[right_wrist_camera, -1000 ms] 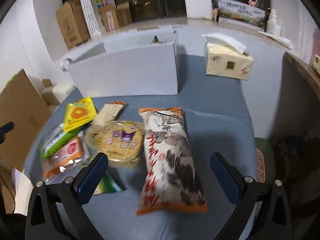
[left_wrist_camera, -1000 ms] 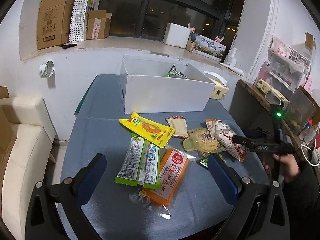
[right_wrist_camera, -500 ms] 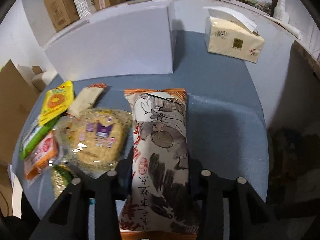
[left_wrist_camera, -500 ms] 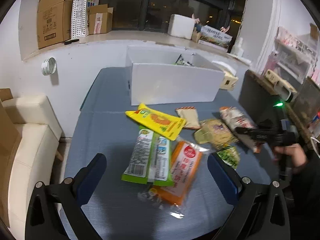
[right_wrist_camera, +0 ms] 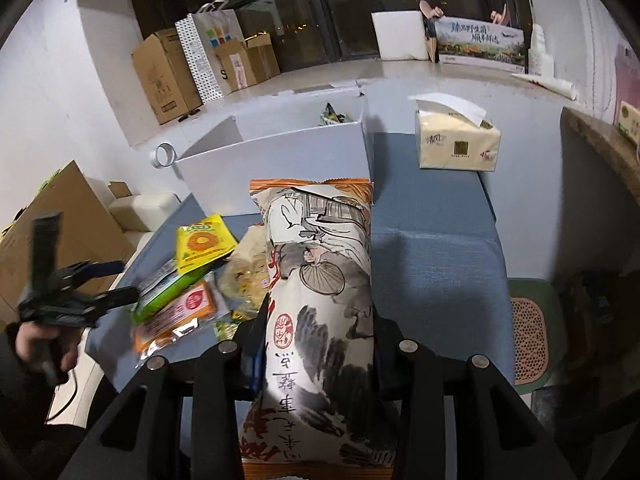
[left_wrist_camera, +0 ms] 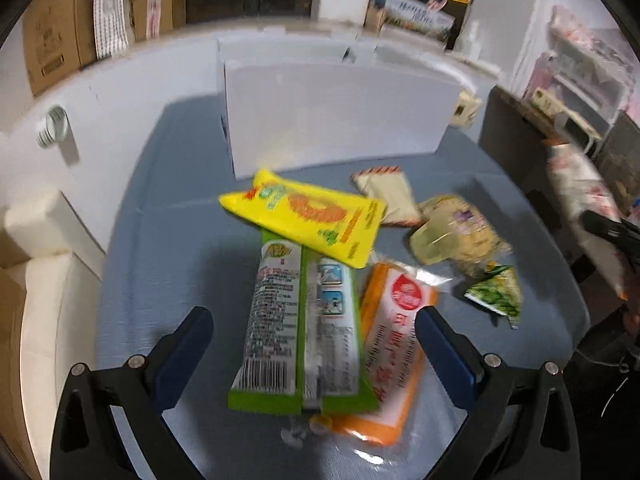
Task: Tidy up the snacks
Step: 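Grasp the large white red-print bag with the right gripper while the left grasps the green cracker sticks, then carry both packets over the white box and open both grippers inside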
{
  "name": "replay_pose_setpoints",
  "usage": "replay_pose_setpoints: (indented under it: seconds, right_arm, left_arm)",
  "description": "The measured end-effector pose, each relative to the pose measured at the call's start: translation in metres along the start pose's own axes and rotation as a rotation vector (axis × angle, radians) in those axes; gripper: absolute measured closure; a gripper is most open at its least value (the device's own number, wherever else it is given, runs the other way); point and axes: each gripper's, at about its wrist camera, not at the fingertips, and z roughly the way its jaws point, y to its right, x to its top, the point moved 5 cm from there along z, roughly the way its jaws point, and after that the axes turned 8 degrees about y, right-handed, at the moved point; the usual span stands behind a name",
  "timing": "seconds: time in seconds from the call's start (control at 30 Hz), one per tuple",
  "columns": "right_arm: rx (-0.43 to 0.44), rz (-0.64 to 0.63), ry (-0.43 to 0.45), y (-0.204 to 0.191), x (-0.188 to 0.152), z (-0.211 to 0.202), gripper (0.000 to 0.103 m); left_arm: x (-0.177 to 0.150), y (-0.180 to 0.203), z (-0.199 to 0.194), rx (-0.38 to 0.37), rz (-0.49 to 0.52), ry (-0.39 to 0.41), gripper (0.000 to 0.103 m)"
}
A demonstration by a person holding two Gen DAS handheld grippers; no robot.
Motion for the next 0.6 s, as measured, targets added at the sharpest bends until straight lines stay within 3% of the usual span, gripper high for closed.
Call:
replay_pose_setpoints:
  seconds: [0.13,0.33,0.4,0.6]
  right_arm:
    - [0.003,-0.008,0.000,-0.006,-0.003,0.000,0.061]
    - [0.013,-0.007,-0.026,-0.010,-0.011,0.007,0.061]
    - [0.015,-0.008,-0.030,-0.011,-0.013,0.007,0.061]
    - [0.024,-0.026,-0.031,-0.020,-0.016,0.007,0.061]
  left_arm:
    - [-0.002,-0.002,0.027,0.007,0.009,-0.054,0.000]
    - [-0.003,-0.009,0.046,0.036,-0.059,-0.080,0.002]
    - [-0.002,-0.007,0.042,0.040,-0.037,-0.053,0.036]
    - [-0.006,-0.012,0.029,0.029,-0.051,-0.070,0.038]
